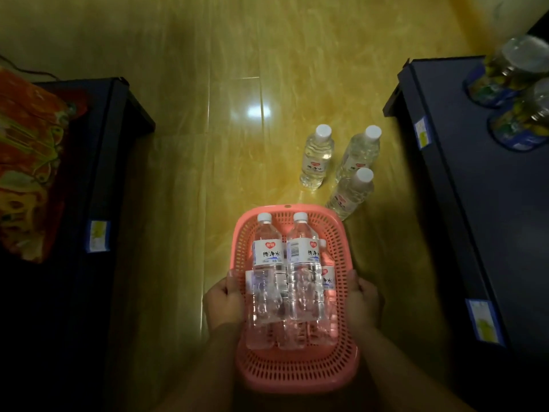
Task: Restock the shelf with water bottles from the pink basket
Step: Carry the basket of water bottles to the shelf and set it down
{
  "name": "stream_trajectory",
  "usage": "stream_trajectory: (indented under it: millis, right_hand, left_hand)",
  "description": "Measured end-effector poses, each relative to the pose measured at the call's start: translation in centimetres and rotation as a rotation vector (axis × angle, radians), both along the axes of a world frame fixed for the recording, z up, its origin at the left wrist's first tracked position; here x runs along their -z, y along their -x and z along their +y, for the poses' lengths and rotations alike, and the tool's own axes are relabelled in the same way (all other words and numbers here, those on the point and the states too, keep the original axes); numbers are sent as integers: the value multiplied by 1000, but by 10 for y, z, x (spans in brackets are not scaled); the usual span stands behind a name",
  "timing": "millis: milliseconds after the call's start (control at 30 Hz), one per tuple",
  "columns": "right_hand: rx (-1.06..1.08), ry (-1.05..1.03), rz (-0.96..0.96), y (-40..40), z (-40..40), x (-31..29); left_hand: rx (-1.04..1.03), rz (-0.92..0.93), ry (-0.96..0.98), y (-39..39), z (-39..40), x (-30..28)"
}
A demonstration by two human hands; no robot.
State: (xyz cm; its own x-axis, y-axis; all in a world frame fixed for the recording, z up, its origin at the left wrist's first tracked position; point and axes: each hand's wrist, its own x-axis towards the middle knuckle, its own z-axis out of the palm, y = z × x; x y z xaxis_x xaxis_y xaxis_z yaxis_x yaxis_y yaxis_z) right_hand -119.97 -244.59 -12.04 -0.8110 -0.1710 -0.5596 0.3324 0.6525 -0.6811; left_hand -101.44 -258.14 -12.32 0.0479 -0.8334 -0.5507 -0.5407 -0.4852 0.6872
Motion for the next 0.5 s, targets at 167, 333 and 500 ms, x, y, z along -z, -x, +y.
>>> stream_trajectory:
  millis: [167,333,500]
  right_hand:
    - [-35,-47,21,0,-1,10]
    - [-34,-12,19,-1,-3,3]
    - [-61,-52,57,-1,-1,5]
  left_hand:
    - [6,-14,33,0,-3,5]
    - [-2,-11,25,-1,-1,8]
    - [5,7,60,-2,-1,10]
